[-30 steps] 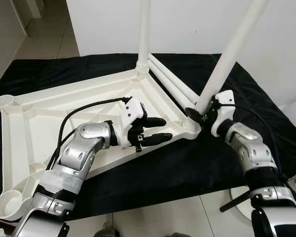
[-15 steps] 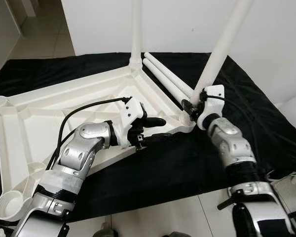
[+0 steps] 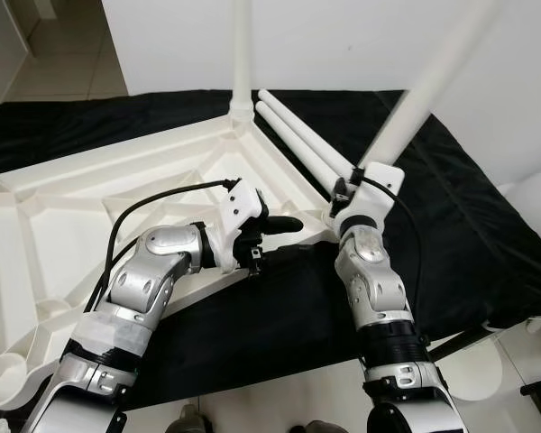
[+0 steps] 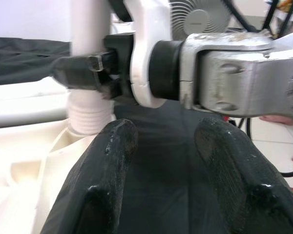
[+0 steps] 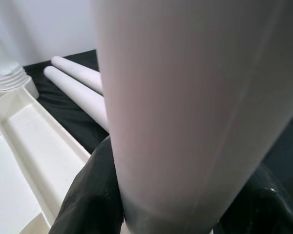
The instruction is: Building children table
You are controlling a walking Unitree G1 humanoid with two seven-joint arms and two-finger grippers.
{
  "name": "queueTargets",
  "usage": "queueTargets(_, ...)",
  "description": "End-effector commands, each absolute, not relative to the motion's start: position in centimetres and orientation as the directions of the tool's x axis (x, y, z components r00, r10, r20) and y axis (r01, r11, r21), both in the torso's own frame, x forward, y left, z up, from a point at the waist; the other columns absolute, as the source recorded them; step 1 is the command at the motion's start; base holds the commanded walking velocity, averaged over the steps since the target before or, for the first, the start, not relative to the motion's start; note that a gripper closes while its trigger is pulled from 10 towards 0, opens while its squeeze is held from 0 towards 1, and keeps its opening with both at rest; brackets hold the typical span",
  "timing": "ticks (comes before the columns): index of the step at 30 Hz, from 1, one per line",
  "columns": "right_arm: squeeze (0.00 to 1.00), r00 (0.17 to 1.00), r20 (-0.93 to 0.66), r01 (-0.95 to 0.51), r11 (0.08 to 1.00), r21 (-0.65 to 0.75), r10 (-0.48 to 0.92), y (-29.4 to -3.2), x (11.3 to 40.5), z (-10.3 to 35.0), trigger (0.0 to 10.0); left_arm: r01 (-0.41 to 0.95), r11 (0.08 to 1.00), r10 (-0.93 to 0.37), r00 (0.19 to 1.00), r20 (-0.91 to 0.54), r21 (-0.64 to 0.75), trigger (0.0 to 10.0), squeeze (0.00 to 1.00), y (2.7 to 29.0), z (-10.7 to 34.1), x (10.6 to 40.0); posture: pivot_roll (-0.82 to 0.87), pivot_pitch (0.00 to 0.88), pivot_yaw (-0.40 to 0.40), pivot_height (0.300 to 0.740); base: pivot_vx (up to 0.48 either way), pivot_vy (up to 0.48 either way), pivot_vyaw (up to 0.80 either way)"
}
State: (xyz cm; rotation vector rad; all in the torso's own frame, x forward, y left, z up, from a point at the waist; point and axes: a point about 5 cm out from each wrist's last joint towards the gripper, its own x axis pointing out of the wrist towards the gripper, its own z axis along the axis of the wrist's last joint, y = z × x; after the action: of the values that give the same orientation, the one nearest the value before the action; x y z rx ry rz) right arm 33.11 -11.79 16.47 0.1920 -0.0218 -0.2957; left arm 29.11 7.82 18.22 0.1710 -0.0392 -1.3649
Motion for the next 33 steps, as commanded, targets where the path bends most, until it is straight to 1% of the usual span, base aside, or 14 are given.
queueTargets(1,0.00,0.942,-0.122,0.333,0.915,0.227,-0.312,-10.3,32.2,14.7,10.0,0.965,0.213,-0.972,0.226,-0.071,0.152,10.0,0.00,7.8,18.3,29.0,0.00,0.038,-0.032,0.740,0.000,0.000,0.00)
queueTargets(3,0.00,0.947,-0.134,0.316,0.919,0.235,-0.291,-9.9,32.2,14.7,10.0,0.966,0.211,-0.972,0.224,-0.072,0.152,10.0,0.00,7.8,18.3,29.0,-0.01,0.039,-0.030,0.740,0.000,0.000,0.00)
queueTargets(6,0.00,0.949,-0.137,0.310,0.920,0.239,-0.284,-9.9,32.4,14.8,10.0,0.966,0.210,-0.972,0.223,-0.072,0.153,10.0,0.00,7.7,18.4,29.1,-0.01,0.039,-0.030,0.740,0.000,0.000,0.00)
queueTargets(9,0.00,0.945,-0.142,0.322,0.918,0.233,-0.295,-10.6,33.1,15.0,10.0,0.966,0.209,-0.973,0.221,-0.070,0.153,10.0,0.00,7.6,18.4,29.2,-0.01,0.040,-0.027,0.740,0.000,0.000,0.00)
queueTargets(11,0.00,0.928,-0.159,0.367,0.906,0.212,-0.338,-11.8,33.9,15.3,10.0,0.967,0.205,-0.974,0.218,-0.069,0.153,10.0,0.00,7.5,18.4,29.2,-0.01,0.039,-0.026,0.740,0.000,0.000,0.00)
queueTargets(13,0.00,0.916,-0.173,0.394,0.894,0.215,-0.362,-12.4,34.3,15.4,10.0,0.966,0.206,-0.973,0.219,-0.069,0.154,10.0,0.00,7.6,18.5,29.2,-0.01,0.038,-0.027,0.740,0.000,0.000,0.00)
queueTargets(15,0.00,0.916,-0.183,0.392,0.892,0.223,-0.357,-12.5,34.5,15.4,10.0,0.966,0.207,-0.973,0.220,-0.069,0.154,10.0,0.00,7.6,18.5,29.2,-0.01,0.038,-0.029,0.740,0.000,0.000,0.00)
queueTargets(18,0.00,0.904,-0.234,0.414,0.865,0.284,-0.357,-12.7,34.9,15.5,10.0,0.965,0.211,-0.972,0.224,-0.069,0.156,10.0,0.00,7.6,18.5,29.3,0.00,0.039,-0.029,0.740,0.000,0.000,0.00)
queueTargets(20,0.00,0.904,-0.236,0.414,0.866,0.282,-0.356,-12.8,35.1,15.8,10.0,0.965,0.212,-0.972,0.224,-0.068,0.155,10.0,0.00,7.6,18.5,29.3,0.00,0.038,-0.031,0.740,0.000,0.000,0.00)
queueTargets(24,0.00,0.912,-0.190,0.397,0.897,0.196,-0.362,-12.8,35.8,16.7,10.0,0.965,0.213,-0.972,0.225,-0.066,0.154,10.0,0.00,7.6,18.4,29.2,0.00,0.040,-0.034,0.740,0.000,0.000,0.00)
queueTargets(32,0.00,0.938,-0.161,0.329,0.934,0.138,-0.306,-11.8,35.8,16.4,10.0,0.963,0.221,-0.970,0.233,-0.064,0.155,10.0,0.00,7.6,18.5,29.2,0.00,0.039,-0.038,0.740,0.000,0.000,0.00)
queueTargets(33,0.00,0.945,-0.110,0.319,0.942,0.100,-0.308,-11.9,35.7,16.7,10.0,0.963,0.222,-0.970,0.234,-0.063,0.155,10.0,0.00,7.6,18.4,29.2,0.00,0.037,-0.041,0.740,0.000,0.000,0.00)
